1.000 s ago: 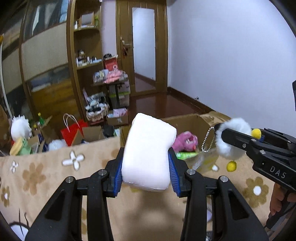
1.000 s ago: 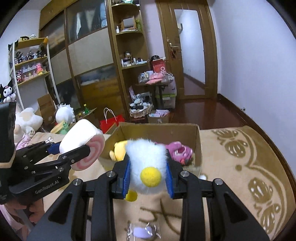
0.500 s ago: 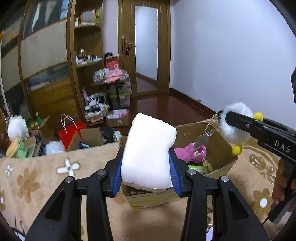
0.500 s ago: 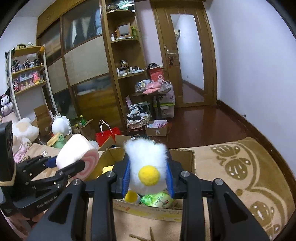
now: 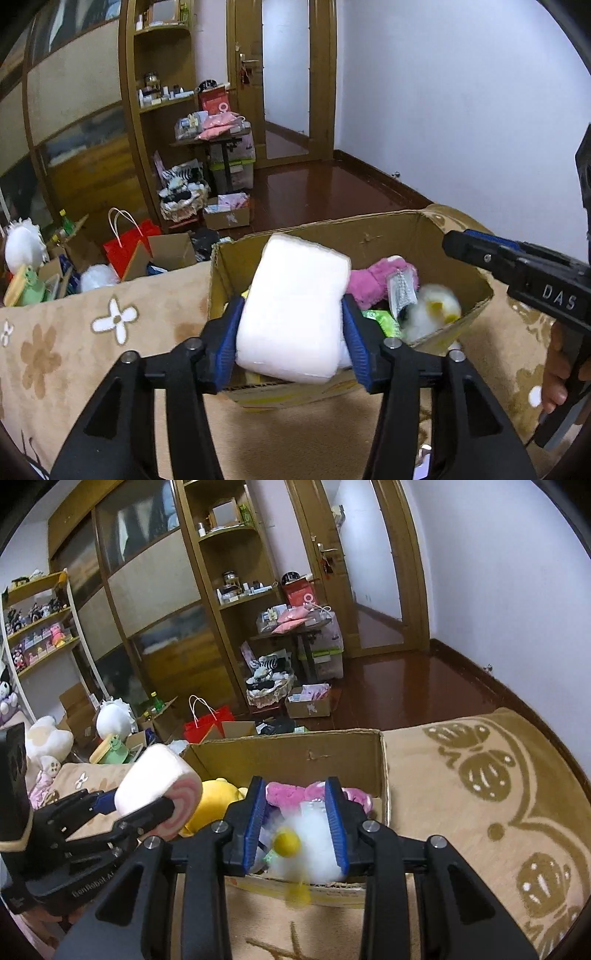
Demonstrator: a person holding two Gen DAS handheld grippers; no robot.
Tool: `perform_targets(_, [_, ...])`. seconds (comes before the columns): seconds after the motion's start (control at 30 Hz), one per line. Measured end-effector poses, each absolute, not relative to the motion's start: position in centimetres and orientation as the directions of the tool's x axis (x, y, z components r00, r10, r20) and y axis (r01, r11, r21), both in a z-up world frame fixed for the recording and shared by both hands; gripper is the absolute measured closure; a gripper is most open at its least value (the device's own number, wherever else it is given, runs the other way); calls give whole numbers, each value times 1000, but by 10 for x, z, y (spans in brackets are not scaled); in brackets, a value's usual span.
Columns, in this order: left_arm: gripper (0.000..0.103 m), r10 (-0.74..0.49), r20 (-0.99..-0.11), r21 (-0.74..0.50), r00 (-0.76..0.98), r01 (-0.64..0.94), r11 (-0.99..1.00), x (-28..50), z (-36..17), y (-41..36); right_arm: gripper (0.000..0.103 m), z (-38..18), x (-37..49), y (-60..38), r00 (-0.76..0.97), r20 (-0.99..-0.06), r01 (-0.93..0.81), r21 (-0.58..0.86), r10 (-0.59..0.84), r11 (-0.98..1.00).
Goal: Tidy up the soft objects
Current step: 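Carry the cushion and chick over the box and open both tools to drop them, then move both tools back down toward the black tissue pack and clear packet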
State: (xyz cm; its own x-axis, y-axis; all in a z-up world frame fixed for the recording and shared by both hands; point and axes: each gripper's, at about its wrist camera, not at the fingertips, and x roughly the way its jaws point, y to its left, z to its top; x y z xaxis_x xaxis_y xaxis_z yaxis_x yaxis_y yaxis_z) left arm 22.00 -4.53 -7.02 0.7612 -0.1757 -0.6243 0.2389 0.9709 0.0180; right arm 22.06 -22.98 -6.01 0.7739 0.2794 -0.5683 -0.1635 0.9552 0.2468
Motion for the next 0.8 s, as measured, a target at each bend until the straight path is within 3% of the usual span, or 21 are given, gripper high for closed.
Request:
perform_targets(0.17, [31, -170, -617, 23, 768, 233, 972, 215, -69, -43, 67, -63, 218, -231, 763, -584, -156, 250, 277, 956])
perform_targets(0.27, [22, -159, -617, 26, 770, 222, 975, 211, -66, -40, 51, -62, 211, -232, 760, -589, -151, 251, 275, 956])
perform_targets(0.33, [14, -154, -617, 22, 772, 213, 977, 207, -64, -36, 50, -61, 206, -233, 759, -591, -148, 248, 271, 957])
perform_targets(0.67, [6, -161, -659, -16, 735, 200, 980, 167, -55, -20, 6, -43, 163, -238, 767, -589, -122, 253, 253, 960])
perform_targets(0.8, [5, -163, -666, -18, 728, 203, 979, 145, -49, -19, 2, -32, 144, -242, 774, -581, -110, 266, 250, 958])
